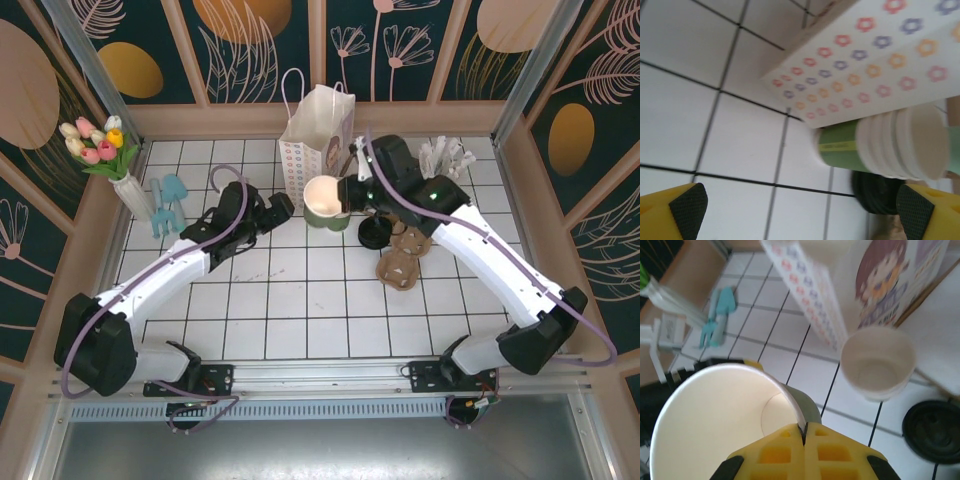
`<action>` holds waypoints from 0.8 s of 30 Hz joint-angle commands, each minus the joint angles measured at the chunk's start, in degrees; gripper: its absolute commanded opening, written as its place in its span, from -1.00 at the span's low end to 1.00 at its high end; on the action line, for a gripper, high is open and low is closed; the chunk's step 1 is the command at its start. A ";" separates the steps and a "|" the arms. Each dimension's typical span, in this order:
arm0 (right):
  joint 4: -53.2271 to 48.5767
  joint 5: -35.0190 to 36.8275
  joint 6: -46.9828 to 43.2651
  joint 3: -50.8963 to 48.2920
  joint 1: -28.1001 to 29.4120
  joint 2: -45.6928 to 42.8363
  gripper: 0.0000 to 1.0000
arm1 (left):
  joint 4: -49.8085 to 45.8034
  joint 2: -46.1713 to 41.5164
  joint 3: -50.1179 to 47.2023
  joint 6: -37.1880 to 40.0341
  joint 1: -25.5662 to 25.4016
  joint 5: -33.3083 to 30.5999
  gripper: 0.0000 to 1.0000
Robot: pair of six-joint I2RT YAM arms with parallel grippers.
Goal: Pack the takeout coffee
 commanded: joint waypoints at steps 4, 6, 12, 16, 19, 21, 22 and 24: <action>8.22 3.37 7.69 -10.59 2.78 1.61 -1.00 | -7.55 -0.79 -3.17 -0.83 -0.26 -6.86 0.98; 10.04 4.80 8.22 -12.26 3.91 3.10 -1.00 | -7.74 0.01 -3.46 -0.90 -0.29 -6.50 0.98; 16.50 8.64 10.11 -17.96 5.15 5.17 -1.00 | -7.33 2.04 -4.40 -1.19 -0.30 -5.05 0.98; 18.12 9.18 10.12 -19.97 5.22 6.29 -0.99 | -5.53 2.41 -5.54 -1.56 -0.29 -3.35 0.98; 19.99 8.25 10.18 -21.89 5.22 6.77 -0.97 | -4.26 2.90 -6.41 -1.77 -0.30 -1.91 0.98; 20.52 8.13 10.20 -22.59 5.23 7.42 -0.94 | -3.97 3.36 -6.63 -1.77 -0.30 -1.40 0.98; 20.58 8.28 10.33 -22.69 5.24 7.80 -0.93 | -3.80 3.51 -6.75 -1.78 -0.30 -1.21 0.98; 20.99 8.55 10.62 -23.15 5.20 8.43 -0.92 | -3.46 3.86 -6.98 -1.79 -0.26 -0.80 0.98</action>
